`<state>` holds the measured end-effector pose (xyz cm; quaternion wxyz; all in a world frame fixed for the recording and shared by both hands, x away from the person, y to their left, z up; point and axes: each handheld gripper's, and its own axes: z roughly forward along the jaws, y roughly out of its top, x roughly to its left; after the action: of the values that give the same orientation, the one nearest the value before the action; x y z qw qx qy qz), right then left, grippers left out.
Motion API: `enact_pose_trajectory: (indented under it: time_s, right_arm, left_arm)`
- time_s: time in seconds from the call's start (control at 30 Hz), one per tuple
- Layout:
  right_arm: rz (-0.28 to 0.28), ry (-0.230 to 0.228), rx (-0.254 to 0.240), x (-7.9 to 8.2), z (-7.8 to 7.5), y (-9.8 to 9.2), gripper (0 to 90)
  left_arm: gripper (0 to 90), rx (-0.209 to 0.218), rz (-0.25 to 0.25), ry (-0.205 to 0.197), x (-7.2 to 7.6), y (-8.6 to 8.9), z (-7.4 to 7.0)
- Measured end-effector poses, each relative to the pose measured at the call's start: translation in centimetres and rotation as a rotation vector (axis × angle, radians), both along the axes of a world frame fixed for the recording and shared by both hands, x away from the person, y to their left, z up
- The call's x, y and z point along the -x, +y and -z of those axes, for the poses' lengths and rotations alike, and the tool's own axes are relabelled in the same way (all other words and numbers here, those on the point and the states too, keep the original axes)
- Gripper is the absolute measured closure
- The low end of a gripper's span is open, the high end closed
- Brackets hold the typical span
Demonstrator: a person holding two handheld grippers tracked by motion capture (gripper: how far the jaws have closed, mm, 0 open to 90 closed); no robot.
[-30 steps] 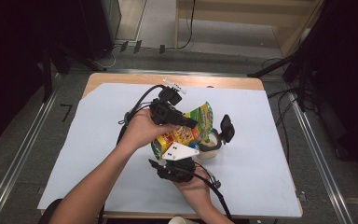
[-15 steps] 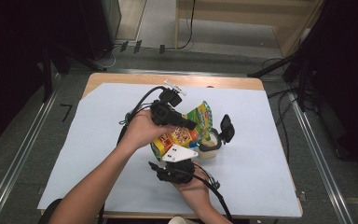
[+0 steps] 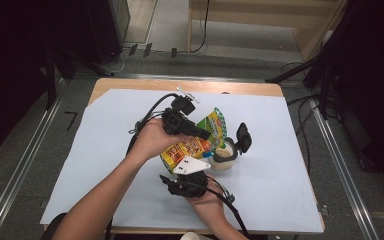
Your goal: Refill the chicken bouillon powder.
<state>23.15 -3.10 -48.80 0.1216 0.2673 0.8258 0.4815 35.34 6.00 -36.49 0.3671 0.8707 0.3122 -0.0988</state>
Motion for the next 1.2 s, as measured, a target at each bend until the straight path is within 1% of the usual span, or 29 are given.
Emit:
enact_pose_trajectory:
  time_s: [0.23,0.3,0.5,0.7,0.83,0.93,1.03,1.07,1.2]
  right_arm:
    - [0.000,0.010,-0.009,-0.2,0.4,-0.1,47.6]
    - [0.001,0.017,-0.010,-0.2,0.5,-0.1,47.2]
    - [0.002,0.013,-0.002,-0.3,0.8,0.0,47.0]
    - [-0.002,0.021,-0.002,-0.3,1.0,-0.1,47.1]
    - [-0.004,0.027,-0.011,-0.3,1.2,-0.1,46.8]
    - [-0.007,0.033,-0.032,-0.5,1.3,-0.3,46.5]
    - [-0.011,0.040,-0.044,-0.5,1.3,-0.3,46.5]
    - [-0.015,0.046,-0.052,-0.5,1.3,-0.3,46.4]
    - [-0.021,0.047,-0.057,-0.5,1.3,-0.3,46.6]
  left_arm:
    - [73.3,0.010,0.002,0.014,-0.3,0.2,0.3]
    - [73.3,0.015,0.004,0.023,-0.3,0.2,0.3]
    - [73.4,0.027,0.004,0.045,-0.5,0.3,0.5]
    - [73.0,0.029,0.007,0.049,-0.7,0.2,0.9]
    - [73.0,0.033,0.009,0.048,-0.7,0.1,1.0]
    - [73.2,0.039,0.015,0.053,-0.8,0.2,1.1]
    - [74.2,0.039,0.020,0.055,-0.9,0.3,1.1]
    - [74.8,0.046,0.021,0.062,-0.9,0.4,1.1]
    - [81.5,0.055,0.031,0.057,-0.9,0.6,1.0]
